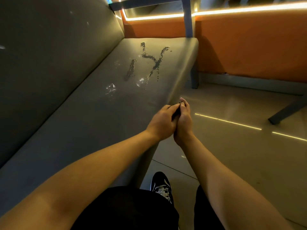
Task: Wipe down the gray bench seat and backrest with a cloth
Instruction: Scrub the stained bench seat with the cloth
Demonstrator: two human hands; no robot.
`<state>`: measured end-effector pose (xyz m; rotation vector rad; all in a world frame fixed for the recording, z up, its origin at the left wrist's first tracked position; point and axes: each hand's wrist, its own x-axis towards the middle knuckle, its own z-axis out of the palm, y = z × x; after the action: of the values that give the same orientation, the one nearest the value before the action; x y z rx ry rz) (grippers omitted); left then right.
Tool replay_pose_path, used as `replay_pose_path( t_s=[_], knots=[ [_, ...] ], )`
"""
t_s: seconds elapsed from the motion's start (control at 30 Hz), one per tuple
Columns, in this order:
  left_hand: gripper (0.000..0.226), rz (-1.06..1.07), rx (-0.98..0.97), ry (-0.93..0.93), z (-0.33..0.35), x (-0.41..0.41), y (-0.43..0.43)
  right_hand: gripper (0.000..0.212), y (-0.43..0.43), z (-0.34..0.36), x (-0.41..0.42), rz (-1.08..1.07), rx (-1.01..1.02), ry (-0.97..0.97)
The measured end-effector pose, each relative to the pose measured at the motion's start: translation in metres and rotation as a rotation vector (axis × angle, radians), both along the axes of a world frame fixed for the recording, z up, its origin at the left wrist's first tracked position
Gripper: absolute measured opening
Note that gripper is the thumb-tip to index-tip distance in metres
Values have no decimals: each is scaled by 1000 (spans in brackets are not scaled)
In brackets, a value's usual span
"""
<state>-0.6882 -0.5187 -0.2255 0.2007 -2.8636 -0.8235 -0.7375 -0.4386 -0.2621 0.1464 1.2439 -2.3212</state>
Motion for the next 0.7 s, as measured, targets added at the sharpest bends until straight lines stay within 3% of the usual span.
replay_pose_path(
  t_s=[0.07,0.17,0.23,0.3,0.4,0.5,0.7],
  knots=[
    [54,-77,83,-56,0,2,1,33,7,-1,-2,-5,-55,-30],
    [73,-94,-14,-8,7,4,-13,39,13,2,-17,-55,5,-43],
    [69,41,-140,51,8,0,-32,33,8,1,-36,-192,130,-149],
    [60,191,-273,-59,3,-3,-48,29,-2,-5,-52,-244,193,-297],
    [56,255,-298,-158,-10,-3,-54,31,-23,-25,-57,-160,63,-395],
    [54,269,-280,-103,-13,-4,-52,38,-39,-32,-46,-63,12,-323],
    [52,285,-250,-55,-16,-4,-52,28,-49,-30,-42,-27,253,-169]
  ],
)
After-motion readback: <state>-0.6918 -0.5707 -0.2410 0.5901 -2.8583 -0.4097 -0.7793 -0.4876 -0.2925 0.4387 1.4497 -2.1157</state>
